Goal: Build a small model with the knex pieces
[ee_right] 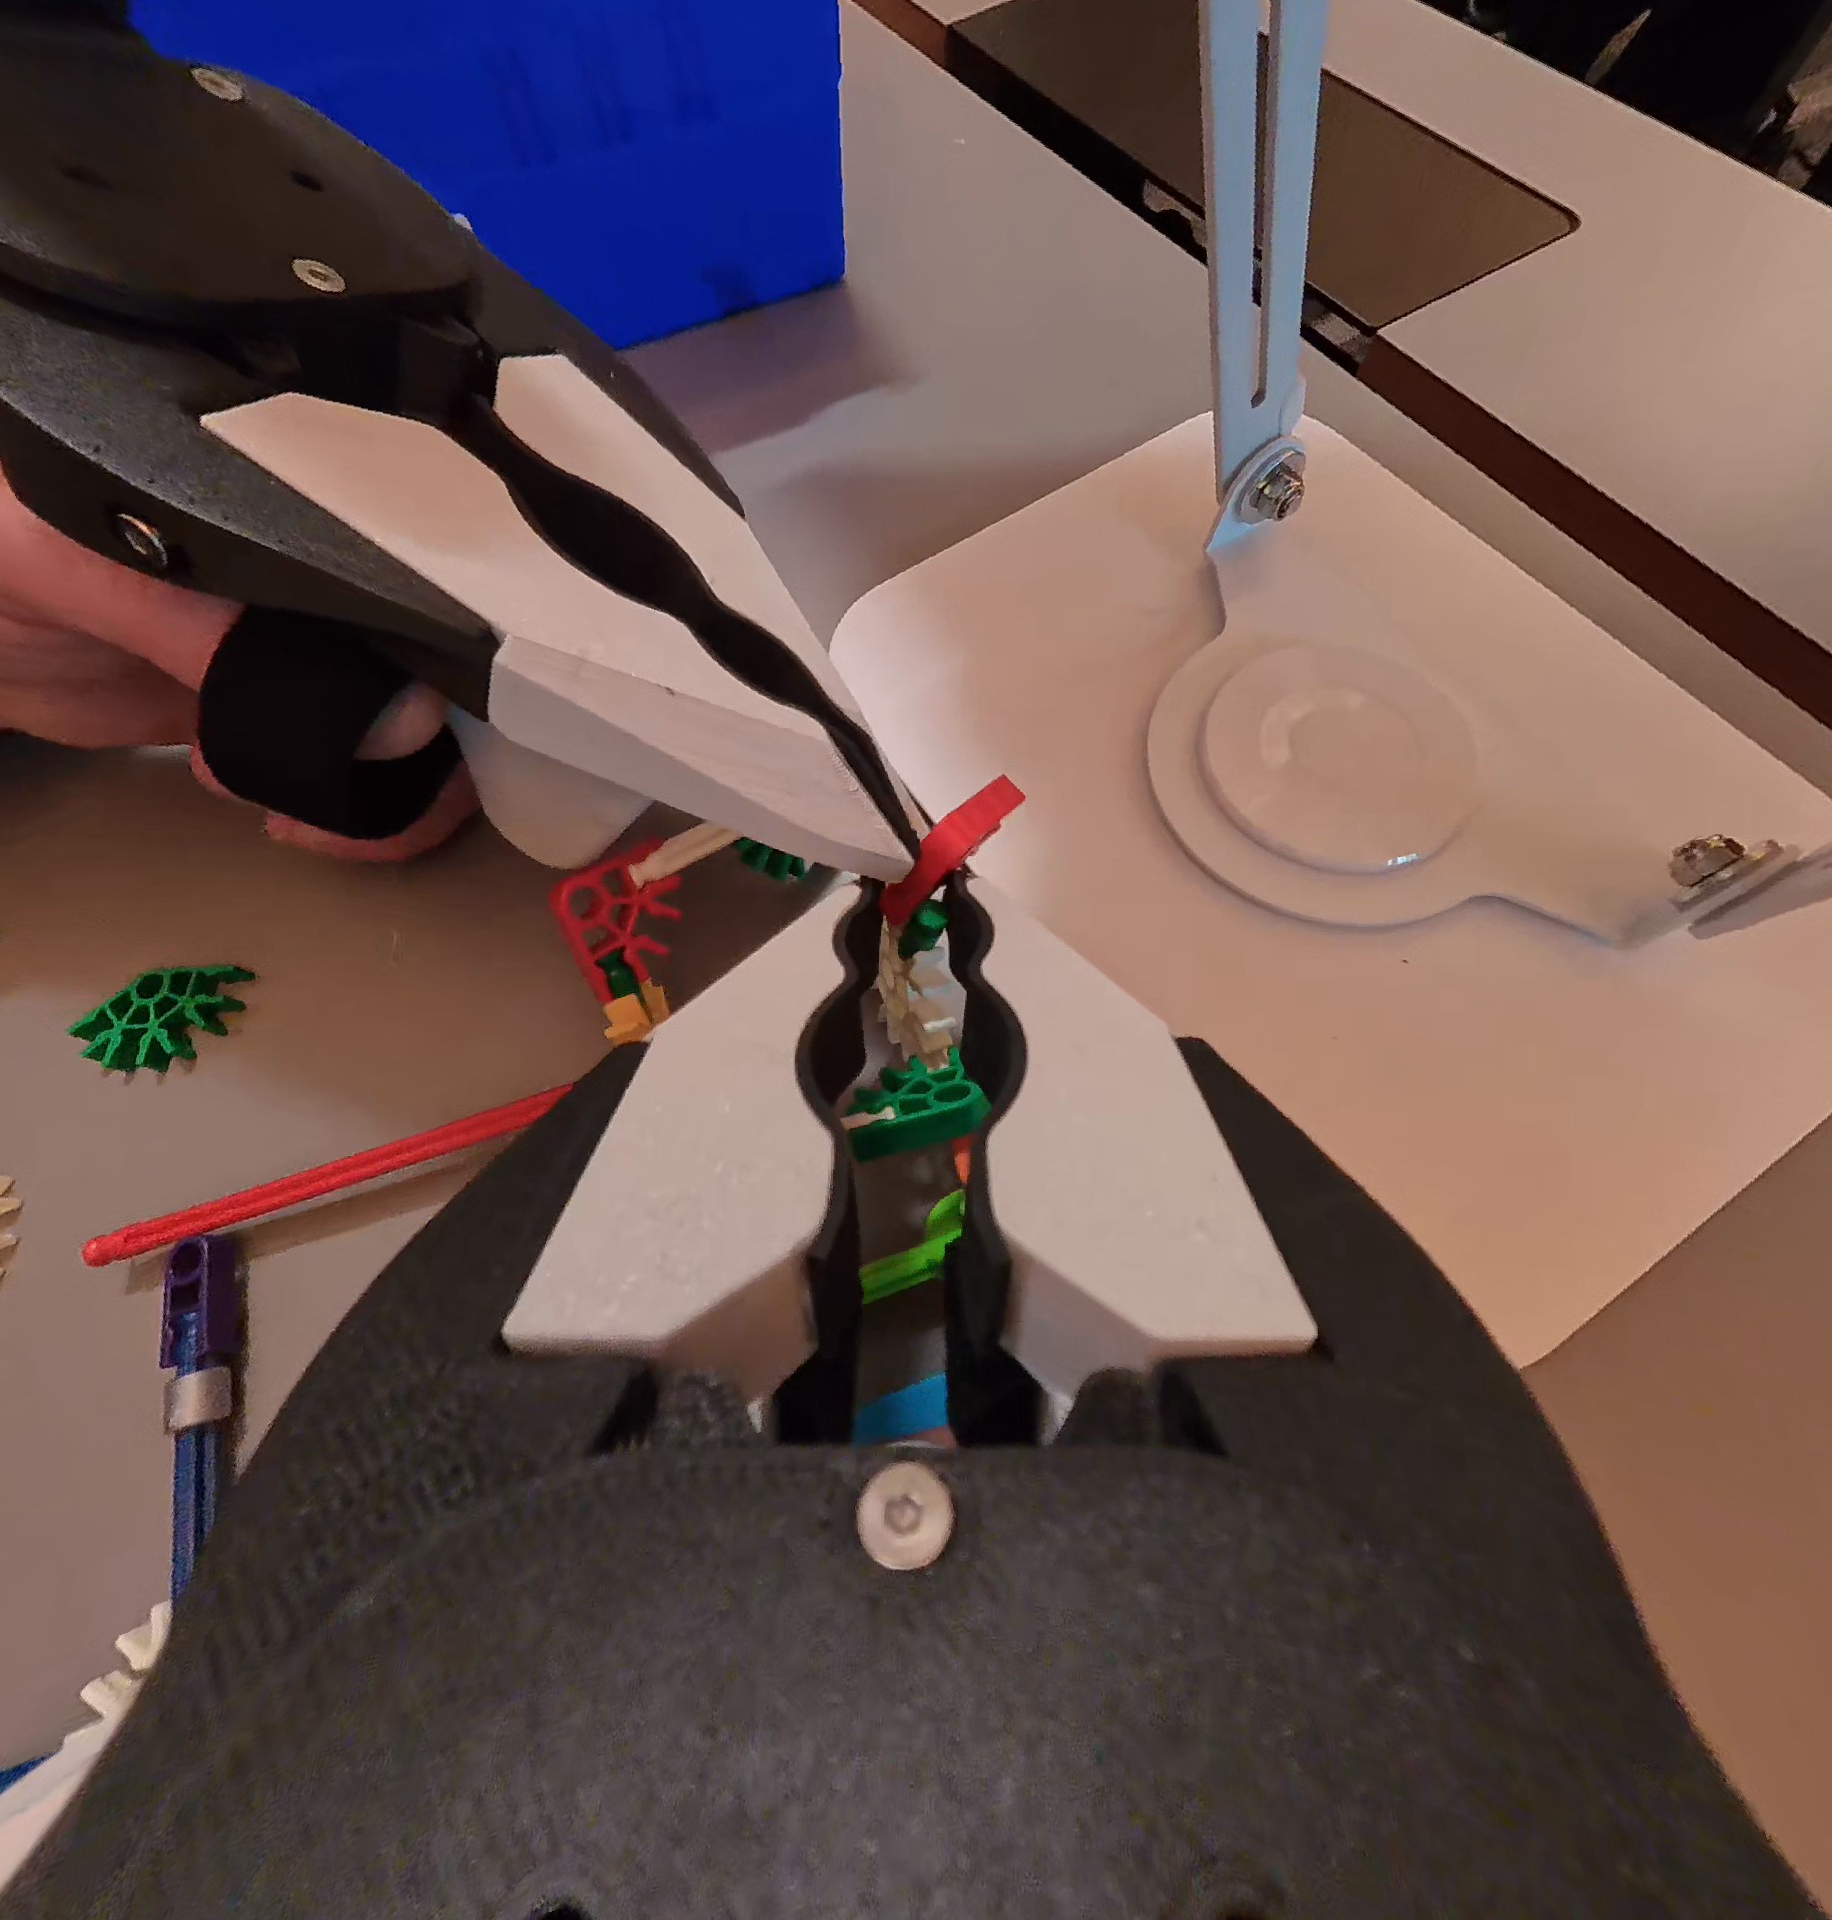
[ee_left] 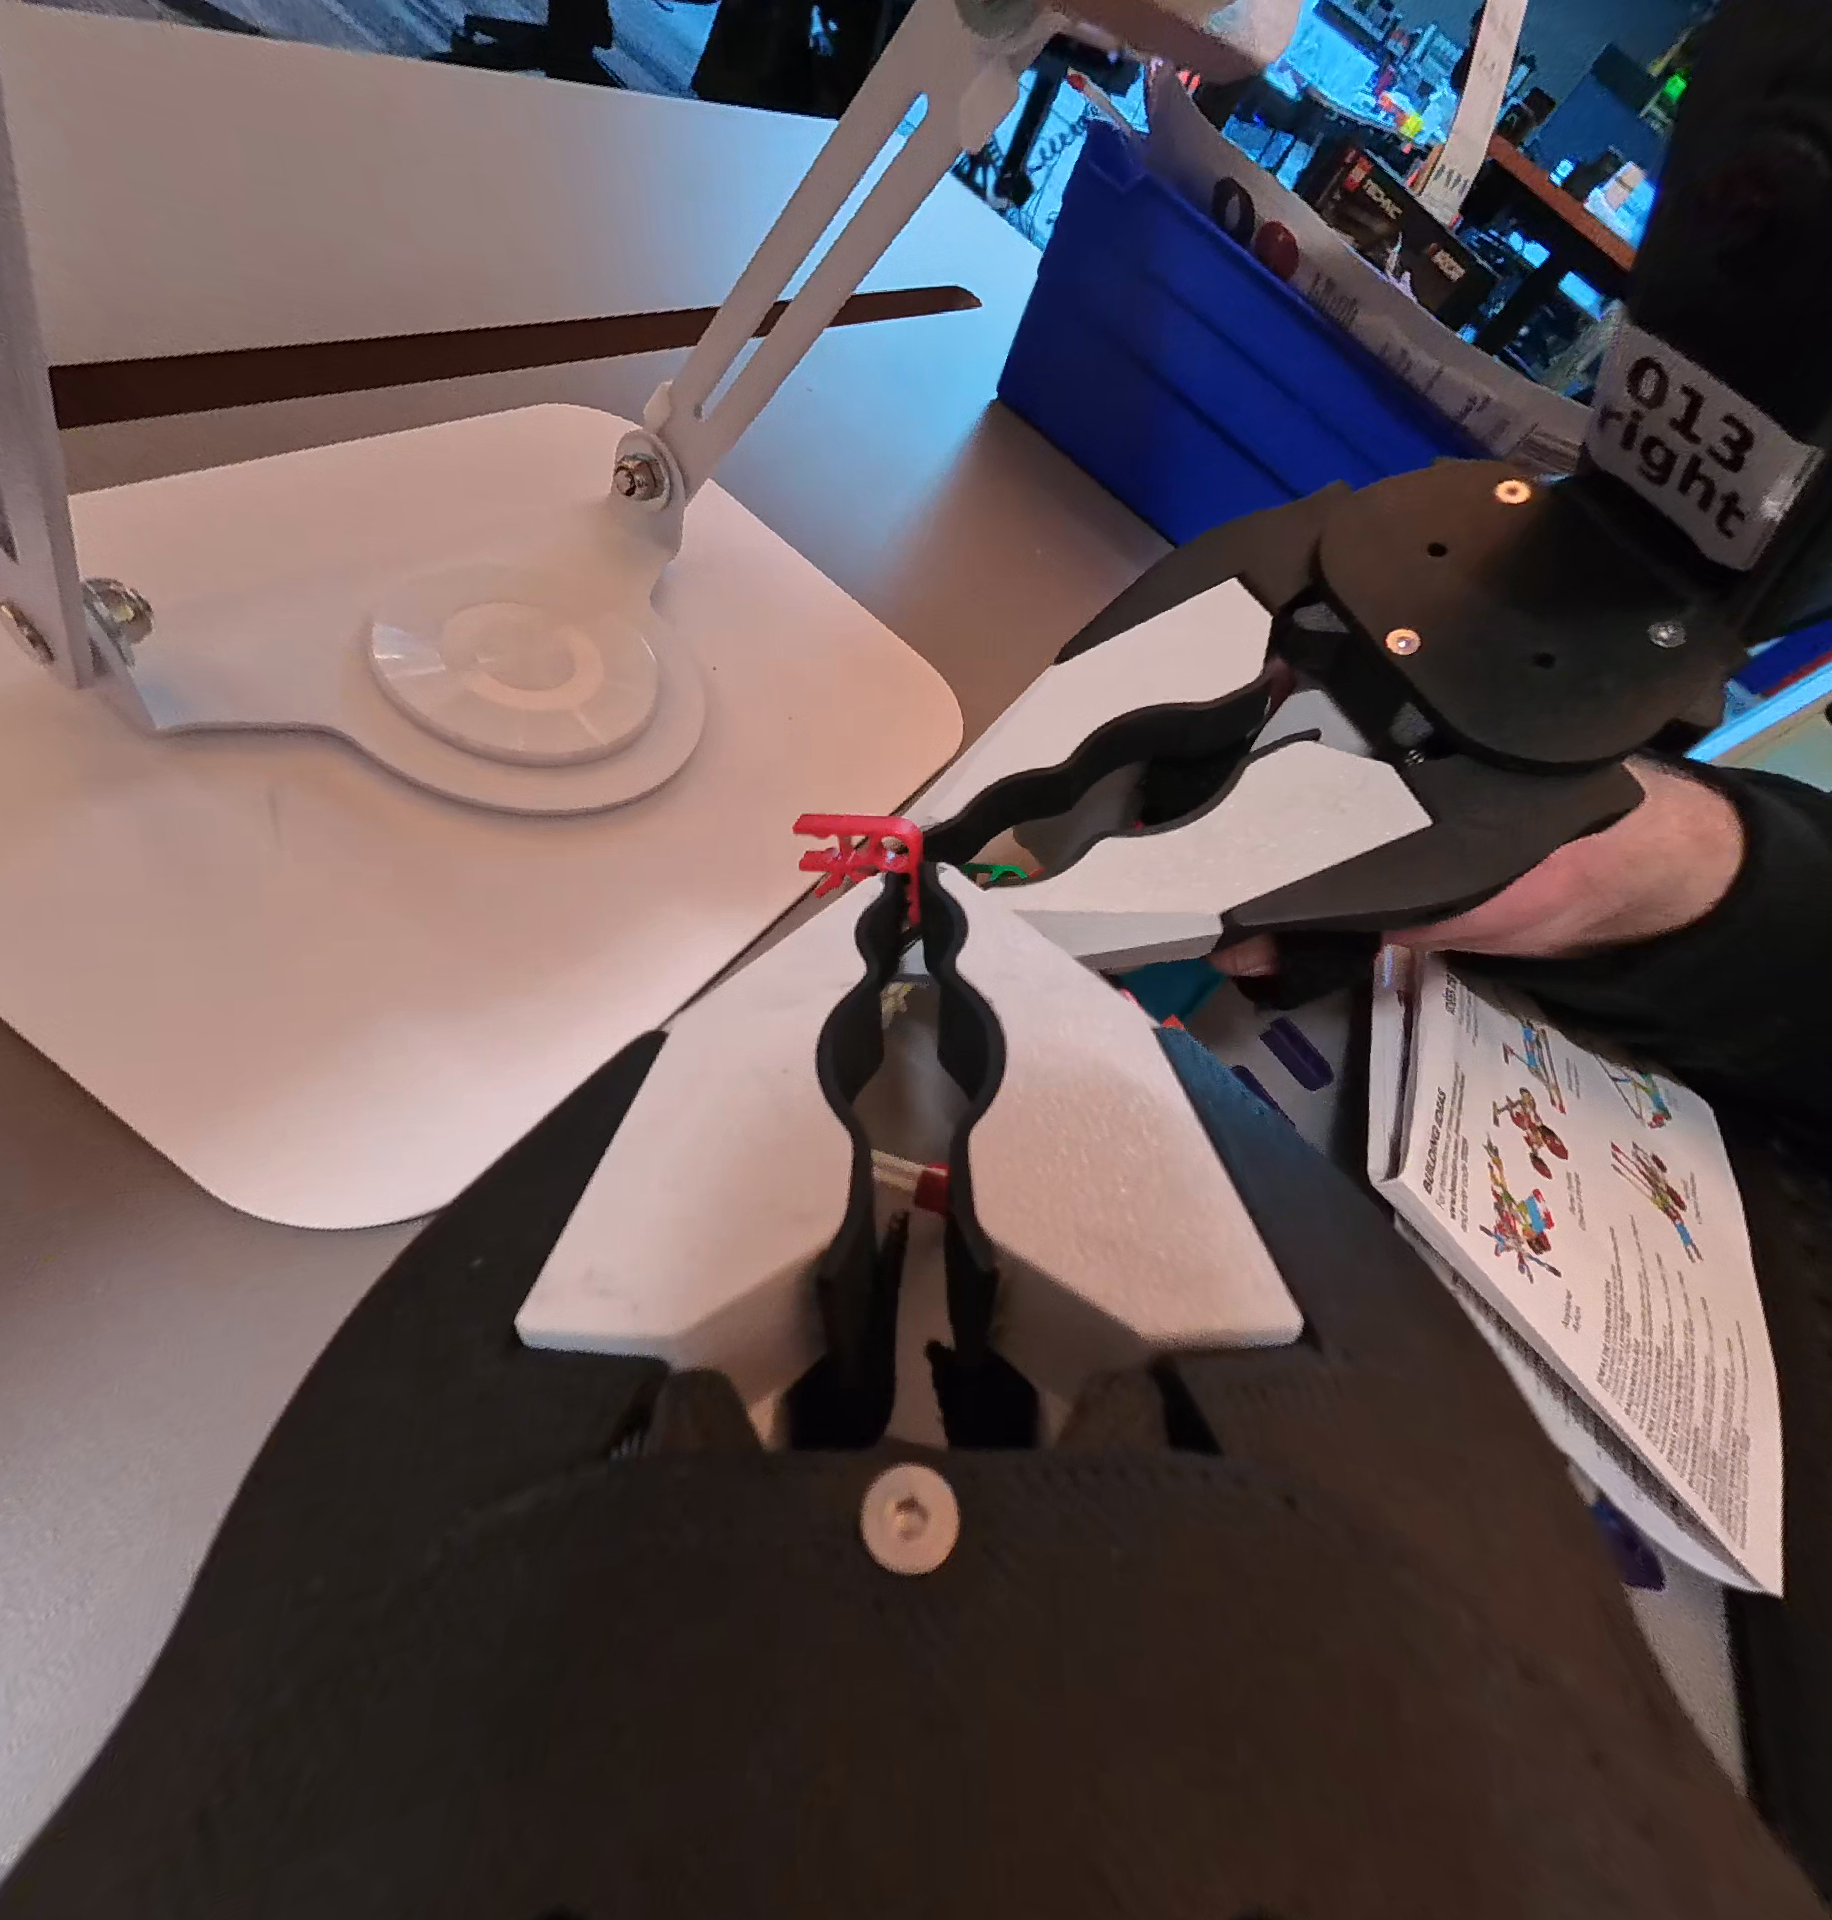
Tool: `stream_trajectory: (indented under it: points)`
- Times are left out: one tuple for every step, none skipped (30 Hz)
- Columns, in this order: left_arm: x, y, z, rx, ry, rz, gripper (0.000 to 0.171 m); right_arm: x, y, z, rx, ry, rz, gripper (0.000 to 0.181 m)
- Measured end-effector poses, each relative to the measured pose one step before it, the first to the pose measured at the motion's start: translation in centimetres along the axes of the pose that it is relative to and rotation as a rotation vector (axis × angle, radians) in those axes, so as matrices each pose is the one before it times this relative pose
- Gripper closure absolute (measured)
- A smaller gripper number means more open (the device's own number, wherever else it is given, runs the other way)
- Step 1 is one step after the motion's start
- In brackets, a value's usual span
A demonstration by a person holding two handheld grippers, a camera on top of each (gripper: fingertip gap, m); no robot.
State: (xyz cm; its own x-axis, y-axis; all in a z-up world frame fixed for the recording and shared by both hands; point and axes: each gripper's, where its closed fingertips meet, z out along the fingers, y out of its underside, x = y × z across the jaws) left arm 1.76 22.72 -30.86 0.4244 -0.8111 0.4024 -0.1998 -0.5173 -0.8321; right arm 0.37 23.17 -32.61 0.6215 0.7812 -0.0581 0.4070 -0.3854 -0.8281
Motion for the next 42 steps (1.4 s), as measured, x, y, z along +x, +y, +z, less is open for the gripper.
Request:
stream_trajectory:
  points:
    - [-0.017, -0.025, -0.068, -0.00198, 0.0015, 0.0112, 0.17, -0.025, -0.035, -0.054, 0.0031, -0.0081, 0.0003, 0.172]
    - [-0.15, -0.007, -0.119, -0.00385, -0.0065, 0.0215, 0.17, 0.076, -0.099, -0.129, 0.007, -0.0044, 0.0015, 0.174]
    - [-0.324, 0.116, -0.118, -0.00959, -0.0205, 0.0381, 0.166, 0.141, -0.148, -0.174, 0.0083, -0.0035, 0.0019, 0.176]
    - [-0.254, 0.173, -0.095, -0.01092, -0.0168, 0.0418, 0.165, 0.08, -0.12, -0.219, 0.0043, -0.0085, 0.0003, 0.177]
    - [-0.124, 0.154, -0.052, -0.00946, -0.0069, 0.0278, 0.165, 0.066, -0.133, -0.23, 0.0062, -0.0086, 0.0012, 0.177]
    - [-0.089, 0.047, -0.005, -0.00208, -0.003, 0.0123, 0.169, 0.079, -0.071, -0.184, 0.0063, -0.0066, 0.005, 0.177]
    - [0.025, -0.007, 0.038, 0.00043, 0.0055, 0.0041, 0.171, 0.037, 0.085, -0.07, -0.0024, -0.0066, 0.0038, 0.178]
    - [0.133, 0.061, 0.06, -0.00636, 0.0111, 0.0035, 0.171, -0.054, 0.134, 0.027, -0.0024, -0.0064, -0.0018, 0.178]
    - [0.101, -0.028, 0.071, -0.00053, 0.0051, 0.0079, 0.17, -0.143, 0.104, 0.08, -0.0005, -0.0075, -0.0037, 0.178]
    - [-0.043, 0.095, 0.06, -0.01127, -0.0078, 0.0185, 0.17, -0.206, 0.22, 0.119, -0.0122, -0.0098, -0.0051, 0.178]
    - [-0.219, 0.091, -0.033, -0.01497, -0.0211, 0.0329, 0.171, -0.308, 0.284, 0.095, -0.0202, -0.0171, -0.0067, 0.178]
    - [-0.387, -0.161, -0.175, -0.00352, -0.0273, 0.0309, 0.17, -0.348, 0.24, 0.02, -0.0173, -0.0251, -0.0007, 0.177]
    - [-0.6, -0.186, -0.236, -0.00332, -0.0346, 0.0275, 0.17, -0.182, 0.1, -0.044, -0.0062, -0.0168, 0.0019, 0.177]
    - [-0.705, -0.044, -0.181, -0.01537, -0.0387, 0.0365, 0.17, -0.118, 0.08, -0.056, -0.0034, -0.0105, -0.0033, 0.177]
    - [-0.64, -0.049, -0.15, -0.0135, -0.0347, 0.0404, 0.17, -0.288, 0.154, -0.07, -0.0128, -0.0213, -0.0044, 0.177]
    - [-0.382, -0.025, -0.146, -0.01188, -0.0174, 0.0231, 0.169, -0.408, 0.164, -0.104, -0.0167, -0.0258, -0.0086, 0.177]
    - [-0.093, 0.242, -0.096, -0.02688, -0.002, 0.0169, 0.169, -0.374, 0.145, -0.102, -0.0135, -0.0194, -0.0156, 0.177]
    - [0.085, 0.422, -0.065, -0.03495, 0.0032, 0.0273, 0.169, -0.487, 0.131, -0.036, -0.0087, -0.0229, -0.0174, 0.177]
    - [-0.046, 0.318, -0.116, -0.02294, -0.0089, 0.0313, 0.167, -0.637, 0.107, 0.008, -0.0054, -0.0298, -0.0201, 0.177]
    - [-0.182, 0.248, -0.149, -0.01631, -0.0203, 0.0257, 0.168, -0.591, 0.052, 0.063, -0.0014, -0.0248, -0.0214, 0.177]
    - [0.08, 0.469, -0.125, -0.0289, -0.0031, 0.0316, 0.167, -0.534, 0.031, 0.097, -0.0023, -0.0221, -0.0139, 0.177]
    - [0.048, 0.626, -0.095, -0.03852, -0.0064, 0.0353, 0.166, -0.606, 0.045, 0.105, -0.0066, -0.0271, -0.0099, 0.177]
    - [-0.076, 0.418, -0.056, -0.02445, -0.018, 0.0406, 0.166, -0.651, 0.023, 0.123, -0.0061, -0.0278, -0.017, 0.177]
    - [0.121, 0.352, 0.029, -0.02042, -0.0092, 0.046, 0.164, -0.705, -0.027, 0.157, -0.0007, -0.028, -0.0239, 0.177]
    - [0.323, 0.352, 0.107, -0.02068, -0.0002, 0.0552, 0.162, -0.846, -0.081, 0.161, 0.005, -0.0353, -0.0275, 0.176]
    - [-0.005, 0.053, 0.167, -0.00263, -0.0224, 0.05, 0.161, -0.881, -0.073, 0.158, 0.0029, -0.0379, -0.0269, 0.176]
    - [0.031, 0.098, 0.252, -0.0081, -0.0133, 0.0283, 0.161, -0.668, 0.01, 0.162, -0.0056, -0.0262, -0.022, 0.176]
    - [0.462, 0.285, 0.301, -0.02351, 0.0196, 0.0285, 0.155, -0.435, 0.008, 0.135, -0.0077, -0.0134, -0.0188, 0.176]
    - [0.038, 0.132, 0.282, -0.01383, -0.0028, 0.0255, 0.151, -0.448, -0.043, 0.082, -0.0029, -0.0152, -0.0165, 0.175]
    - [-0.063, -0.064, 0.235, -0.00144, -0.0042, 0.0131, 0.148, -0.527, -0.127, -0.005, 0.0028, -0.0216, -0.0135, 0.175]
    - [0.445, 0.019, 0.23, -0.00531, 0.0311, -0.0027, 0.146, -0.377, -0.197, -0.082, 0.0074, -0.0131, -0.0112, 0.175]
    - [0.329, -0.107, 0.183, 0.00333, 0.0254, -0.0139, 0.146, -0.157, -0.246, -0.141, 0.0103, -0.0019, -0.0094, 0.176]
    - [0.006, -0.176, 0.168, 0.00972, 0.005, -0.016, 0.145, -0.079, -0.247, -0.167, 0.0105, -0.0007, -0.0065, 0.178]
    - [0.111, -0.03, 0.146, 0.00054, 0.0103, -0.0129, 0.148, -0.043, -0.224, -0.18, 0.0092, -0.0006, -0.0042, 0.18]
    - [0.133, -0.043, 0.061, 0.0014, 0.0108, -0.0082, 0.15, 0.005, -0.183, -0.182, 0.0072, 0.0018, -0.0044, 0.181]
    - [0.031, -0.065, 0.049, 0.00287, 0.0053, -0.0108, 0.15, 0.036, -0.158, -0.206, 0.0068, 0.002, -0.0037, 0.181]
    - [0.053, -0.08, 0.079, 0.00434, 0.0085, -0.0171, 0.149, 0.088, -0.145, -0.208, 0.0082, 0.0032, 0.0004, 0.18]
    - [0.308, -0.199, 0.049, 0.01151, 0.0257, -0.0185, 0.147, 0.182, -0.101, -0.205, 0.0071, 0.0066, 0.0046, 0.18]
    - [0.291, -0.221, 0.049, 0.01339, 0.025, -0.0163, 0.143, 0.182, -0.062, -0.192, 0.0055, 0.0056, 0.0048, 0.179]
    - [0.028, -0.09, 0.13, 0.00518, 0.0056, -0.0107, 0.141, 0.143, -0.066, -0.179, 0.0064, 0.0032, 0.0032, 0.179]
    - [-0.082, -0.101, 0.136, 0.00536, 0.0001, -0.0119, 0.142, 0.117, -0.063, -0.148, 0.0068, 0.0032, 0.003, 0.18]
    - [0.068, -0.101, 0.146, 0.00433, 0.0119, -0.0207, 0.143, 0.105, -0.045, -0.126, 0.0038, 0.0032, 0.0027, 0.18]
